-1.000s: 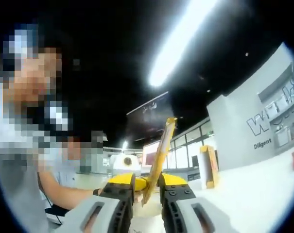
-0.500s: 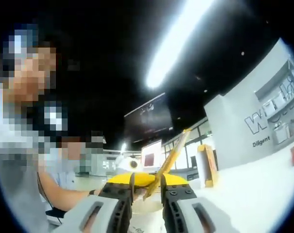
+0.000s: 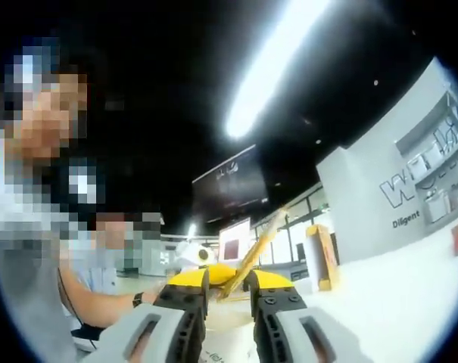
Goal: Tear open the coffee pouch, take out the coffee, and pour the coffee from the pouch into the cup
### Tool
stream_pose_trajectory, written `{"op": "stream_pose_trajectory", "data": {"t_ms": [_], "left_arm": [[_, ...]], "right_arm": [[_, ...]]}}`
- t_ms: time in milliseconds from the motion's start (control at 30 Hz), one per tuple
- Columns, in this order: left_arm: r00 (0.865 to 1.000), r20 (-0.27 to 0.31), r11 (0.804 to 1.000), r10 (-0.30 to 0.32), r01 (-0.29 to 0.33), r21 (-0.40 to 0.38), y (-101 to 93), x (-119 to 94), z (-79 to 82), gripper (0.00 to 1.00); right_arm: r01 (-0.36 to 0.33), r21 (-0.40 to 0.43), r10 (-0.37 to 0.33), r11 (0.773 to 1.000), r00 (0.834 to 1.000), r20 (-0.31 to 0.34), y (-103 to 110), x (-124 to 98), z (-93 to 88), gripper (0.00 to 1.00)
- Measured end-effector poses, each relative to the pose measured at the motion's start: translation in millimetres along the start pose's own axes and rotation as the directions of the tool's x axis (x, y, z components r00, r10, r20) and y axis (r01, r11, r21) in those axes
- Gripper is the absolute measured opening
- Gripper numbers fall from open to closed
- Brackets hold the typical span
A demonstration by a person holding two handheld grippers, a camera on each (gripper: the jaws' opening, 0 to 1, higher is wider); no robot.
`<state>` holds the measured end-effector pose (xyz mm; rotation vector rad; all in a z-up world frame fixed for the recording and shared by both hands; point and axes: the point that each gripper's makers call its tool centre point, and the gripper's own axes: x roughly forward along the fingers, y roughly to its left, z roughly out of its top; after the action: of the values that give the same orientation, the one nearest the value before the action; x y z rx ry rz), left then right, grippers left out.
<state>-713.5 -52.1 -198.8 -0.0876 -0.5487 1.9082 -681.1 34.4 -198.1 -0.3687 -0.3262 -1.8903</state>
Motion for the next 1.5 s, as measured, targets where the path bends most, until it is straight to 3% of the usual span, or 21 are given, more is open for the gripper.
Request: {"op": "stream_pose_trajectory", "data": {"t_ms": [233,400,533,600,633,767,900,933,967,1133,1200,1233,1267,1300,1367,1433,1467,1500], "left_arm": [[0.997,0.028,0.997,0.069,-0.070,0.038,12.8,-33,23.8,0.04],[0.980,0.007,0.973,0.201,-0.200,0.118,37.6,-75,45.4,0.04],[0.943,-0.006,0.928,0.332,-0.326,0.179,66.3,-121,71.3,0.03],[0.909,-0.014,0.891,0.418,-0.406,0.204,83.8,-145,83.2,0.03],[0.898,-0.015,0.878,0.439,-0.426,0.217,88.2,-152,87.1,0.03],[0.814,-0.068,0.792,0.577,-0.537,0.290,117.9,-194,102.6,0.03],[0.707,-0.133,0.695,0.695,-0.613,0.374,146.9,-221,102.4,0.03],[0.686,-0.148,0.680,0.713,-0.623,0.387,150.5,-225,100.6,0.03],[0.650,-0.181,0.659,0.738,-0.637,0.400,157.7,-232,96.2,0.03],[0.496,-0.250,0.552,0.831,-0.684,0.477,193.6,-258,88.3,0.03],[0.411,-0.288,0.502,0.865,-0.698,0.511,207.6,-272,84.3,0.03],[0.385,-0.294,0.484,0.875,-0.704,0.519,213.1,-276,83.5,0.03],[0.349,-0.309,0.465,0.885,-0.707,0.532,217.9,-282,80.8,0.03],[0.318,-0.322,0.449,0.892,-0.710,0.542,221.8,-286,79.0,0.03],[0.279,-0.361,0.446,0.890,-0.700,0.558,219.5,-293,69.0,0.03],[0.222,-0.395,0.427,0.891,-0.703,0.569,227.9,-298,66.8,0.03],[0.202,-0.410,0.425,0.890,-0.694,0.581,228.6,-301,65.9,0.03],[0.202,-0.413,0.430,0.888,-0.684,0.589,229.3,-299,65.9,0.03]], "right_arm": [[0.004,0.000,-0.004,1.000,1.000,0.006,-1,-1,1.2,0.23],[0.004,-0.006,-0.004,1.000,1.000,0.013,1,-2,2.5,0.23],[0.003,-0.009,-0.003,1.000,1.000,0.022,1,-3,4.1,0.22],[0.003,-0.009,-0.002,1.000,1.000,0.028,2,-3,5.2,0.22],[0.002,-0.010,-0.002,1.000,0.999,0.032,2,-4,5.9,0.22],[0.003,-0.011,-0.003,1.000,0.999,0.038,2,-5,7.2,0.22],[0.003,-0.015,-0.002,1.000,0.999,0.041,2,-5,7.8,0.22],[0.003,-0.016,-0.002,1.000,0.999,0.041,2,-6,8.0,0.22],[0.002,-0.017,-0.002,1.000,0.999,0.043,2,-6,8.1,0.22],[0.001,-0.019,0.000,1.000,0.999,0.046,1,-8,8.9,0.22],[-0.001,-0.019,0.002,1.000,0.999,0.045,2,-7,8.5,0.22],[-0.002,-0.019,0.003,1.000,0.999,0.044,2,-7,8.3,0.21],[-0.003,-0.020,0.004,1.000,0.999,0.044,2,-7,8.2,0.21],[-0.004,-0.020,0.004,1.000,0.999,0.044,2,-7,8.0,0.21],[-0.005,-0.020,0.006,1.000,0.999,0.044,2,-7,8.1,0.21],[-0.006,-0.016,0.006,1.000,0.999,0.046,2,-8,8.4,0.21],[-0.007,-0.016,0.007,1.000,0.999,0.047,2,-8,8.6,0.21],[-0.008,-0.014,0.008,1.000,0.999,0.048,2,-8,8.7,0.21]]}}
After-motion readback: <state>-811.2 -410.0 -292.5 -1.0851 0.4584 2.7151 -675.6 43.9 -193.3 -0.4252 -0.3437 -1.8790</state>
